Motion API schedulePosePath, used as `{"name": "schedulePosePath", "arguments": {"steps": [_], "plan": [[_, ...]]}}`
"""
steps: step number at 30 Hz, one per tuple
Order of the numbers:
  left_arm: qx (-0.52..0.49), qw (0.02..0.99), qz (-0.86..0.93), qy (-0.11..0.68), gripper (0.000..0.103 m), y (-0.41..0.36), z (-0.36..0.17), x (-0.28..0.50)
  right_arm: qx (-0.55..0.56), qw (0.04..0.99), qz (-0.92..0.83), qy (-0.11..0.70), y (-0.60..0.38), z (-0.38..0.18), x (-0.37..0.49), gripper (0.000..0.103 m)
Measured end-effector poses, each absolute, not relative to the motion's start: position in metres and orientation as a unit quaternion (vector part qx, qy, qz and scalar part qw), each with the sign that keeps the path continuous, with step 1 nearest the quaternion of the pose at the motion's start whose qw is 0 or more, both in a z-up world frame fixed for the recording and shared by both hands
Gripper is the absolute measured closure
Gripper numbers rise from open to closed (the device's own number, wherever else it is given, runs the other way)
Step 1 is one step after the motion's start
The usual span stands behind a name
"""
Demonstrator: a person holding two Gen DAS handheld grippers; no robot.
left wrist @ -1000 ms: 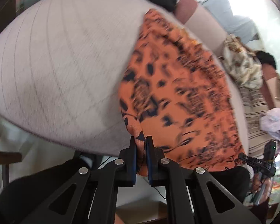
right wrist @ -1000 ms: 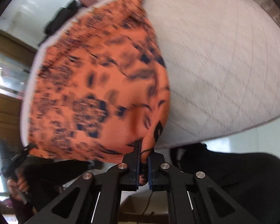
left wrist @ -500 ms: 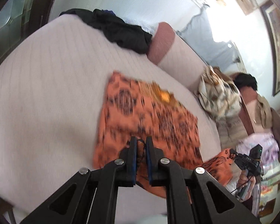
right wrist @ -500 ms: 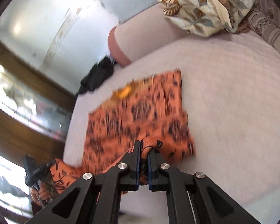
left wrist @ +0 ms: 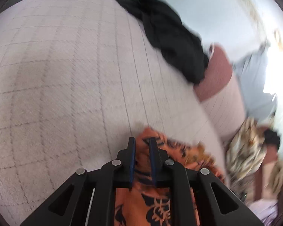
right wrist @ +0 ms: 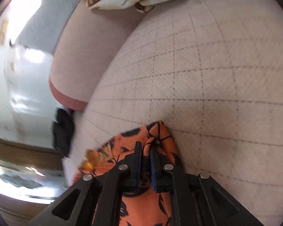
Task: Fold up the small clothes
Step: 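Lift the hem with both grippers and fold it toward the collar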
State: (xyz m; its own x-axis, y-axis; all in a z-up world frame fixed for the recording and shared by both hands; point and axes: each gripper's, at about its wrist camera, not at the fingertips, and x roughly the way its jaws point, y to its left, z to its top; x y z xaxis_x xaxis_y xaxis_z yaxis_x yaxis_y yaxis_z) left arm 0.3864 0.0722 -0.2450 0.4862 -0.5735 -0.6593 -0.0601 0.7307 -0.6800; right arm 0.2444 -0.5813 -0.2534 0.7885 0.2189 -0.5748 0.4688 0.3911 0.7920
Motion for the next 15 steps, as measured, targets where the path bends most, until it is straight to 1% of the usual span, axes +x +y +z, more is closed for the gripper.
{"name": "schedulePosePath", "arguments": {"steps": [2,3,4,5,6,7,8,9,10,11,12,13,14,15], "plan": [[-0.364,0.809,-0.152,0.435,0.088,0.091,-0.233,0.375,0.561,0.779,-0.076,0.270,-0.588,-0.251,0.233,0.081],[-0.377,0.816,-0.140,0.416,0.081,0.100,-0.224,0.366,0.559,0.786,-0.086,0.249,-0.591,-0.245,0.225,0.059],[-0.373,0.825,-0.126,0.405,0.070,0.105,-0.214,0.358,0.557,0.791,-0.103,0.232,-0.593,-0.239,0.216,0.030],[-0.353,0.838,-0.111,0.401,0.066,0.105,-0.202,0.349,0.559,0.795,-0.117,0.206,-0.594,-0.231,0.203,0.026],[-0.326,0.849,-0.104,0.402,0.061,0.100,-0.190,0.339,0.558,0.801,-0.119,0.179,-0.592,-0.222,0.192,0.026],[-0.303,0.855,-0.104,0.408,0.060,0.093,-0.181,0.329,0.548,0.811,-0.108,0.175,-0.588,-0.210,0.188,0.026],[-0.278,0.859,-0.109,0.416,0.060,0.083,-0.173,0.318,0.532,0.820,-0.098,0.187,-0.581,-0.200,0.187,0.026],[-0.252,0.861,-0.115,0.427,0.057,0.071,-0.167,0.306,0.510,0.831,-0.091,0.204,-0.569,-0.190,0.188,0.026],[-0.227,0.861,-0.116,0.441,0.049,0.062,-0.166,0.296,0.482,0.843,-0.083,0.223,-0.553,-0.179,0.191,0.028],[-0.202,0.859,-0.112,0.456,0.046,0.049,-0.166,0.282,0.460,0.852,-0.077,0.239,-0.539,-0.175,0.195,0.028],[-0.182,0.858,-0.110,0.467,0.044,0.038,-0.169,0.269,0.432,0.860,-0.071,0.263,-0.520,-0.171,0.201,0.032],[-0.163,0.858,-0.113,0.473,0.044,0.026,-0.173,0.257,0.407,0.866,-0.063,0.283,-0.501,-0.171,0.204,0.040],[-0.144,0.858,-0.114,0.480,0.044,0.017,-0.178,0.246,0.383,0.871,-0.053,0.303,-0.482,-0.169,0.212,0.044],[-0.126,0.855,-0.096,0.494,0.044,0.011,-0.187,0.238,0.358,0.874,-0.040,0.325,-0.459,-0.169,0.221,0.050]]}}
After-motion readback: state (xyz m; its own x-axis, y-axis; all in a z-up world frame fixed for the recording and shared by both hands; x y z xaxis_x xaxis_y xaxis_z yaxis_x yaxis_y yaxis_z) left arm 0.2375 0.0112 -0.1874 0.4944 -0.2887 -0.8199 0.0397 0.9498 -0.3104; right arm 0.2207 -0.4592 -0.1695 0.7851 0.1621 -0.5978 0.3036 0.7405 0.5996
